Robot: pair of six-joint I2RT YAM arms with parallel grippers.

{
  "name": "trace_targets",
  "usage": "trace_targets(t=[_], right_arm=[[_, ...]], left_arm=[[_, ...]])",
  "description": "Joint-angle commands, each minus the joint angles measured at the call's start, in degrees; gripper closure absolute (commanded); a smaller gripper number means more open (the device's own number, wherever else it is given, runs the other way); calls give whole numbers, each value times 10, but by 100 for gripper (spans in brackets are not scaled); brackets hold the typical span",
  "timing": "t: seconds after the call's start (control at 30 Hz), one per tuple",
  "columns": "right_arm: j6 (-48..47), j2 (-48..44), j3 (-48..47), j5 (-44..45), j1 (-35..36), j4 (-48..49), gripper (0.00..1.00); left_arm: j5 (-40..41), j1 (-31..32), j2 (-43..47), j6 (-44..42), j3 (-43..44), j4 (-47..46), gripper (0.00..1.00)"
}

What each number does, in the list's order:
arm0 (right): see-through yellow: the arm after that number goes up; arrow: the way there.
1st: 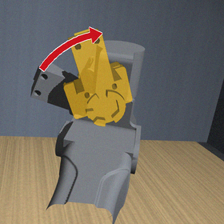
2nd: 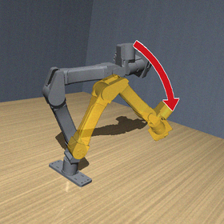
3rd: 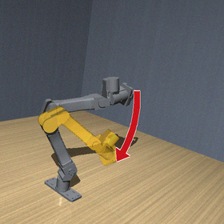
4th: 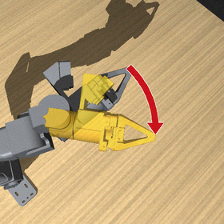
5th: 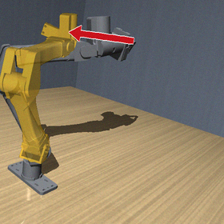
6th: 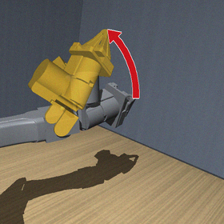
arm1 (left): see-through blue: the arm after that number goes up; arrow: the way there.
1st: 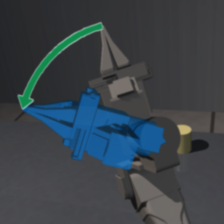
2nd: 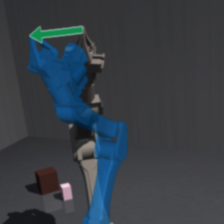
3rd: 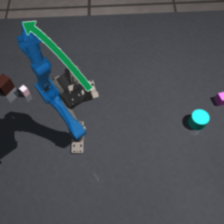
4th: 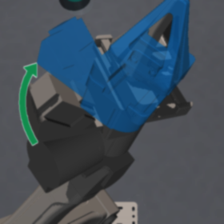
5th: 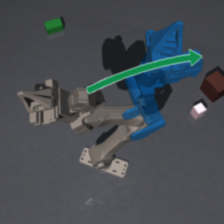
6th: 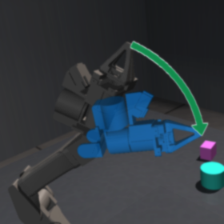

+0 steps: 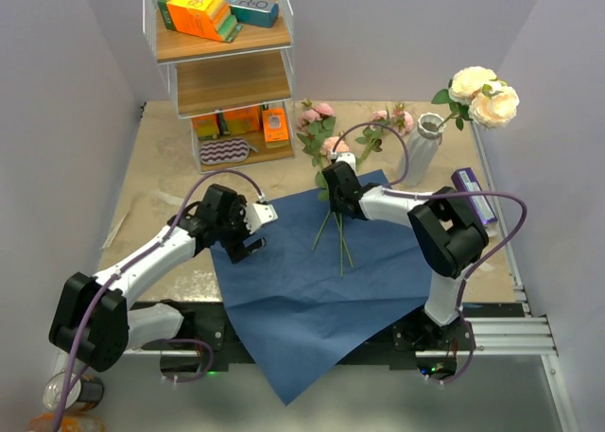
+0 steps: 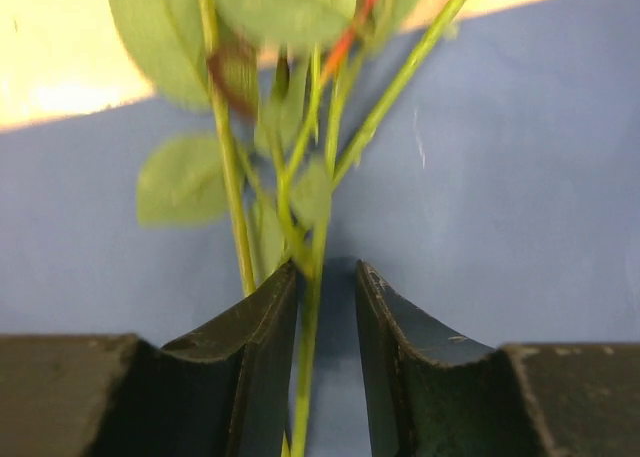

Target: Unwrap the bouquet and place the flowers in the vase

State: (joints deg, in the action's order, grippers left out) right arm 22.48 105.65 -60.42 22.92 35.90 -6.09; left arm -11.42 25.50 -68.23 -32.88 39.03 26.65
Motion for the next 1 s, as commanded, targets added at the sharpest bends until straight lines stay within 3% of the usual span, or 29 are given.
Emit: trace_targets(t=[0.0,0.23,0.27,0.6,0.73,0.97], right_arm=[[4,55,-29,-32,-21,14,69],[15,55,-22,-45,-22,25,92],[15,53,-22,-44,-22,23,99],[-14,-105,-48,2,-17,7,100],[-64,-197,-70,6,-9,17,100],[-160,-275,-122,-31,-7,47,100]], left_arm=[[1,-4,6,-15,11,0,0],[-4,-4,10,-8,32,3,0],[-4,-4,7,-7,34,4,0],[-5,-4,2,-3,26,0,0],[-5,-4,2,-3,25,-2,0],[-8,-4,-2,2,25,-6,0]])
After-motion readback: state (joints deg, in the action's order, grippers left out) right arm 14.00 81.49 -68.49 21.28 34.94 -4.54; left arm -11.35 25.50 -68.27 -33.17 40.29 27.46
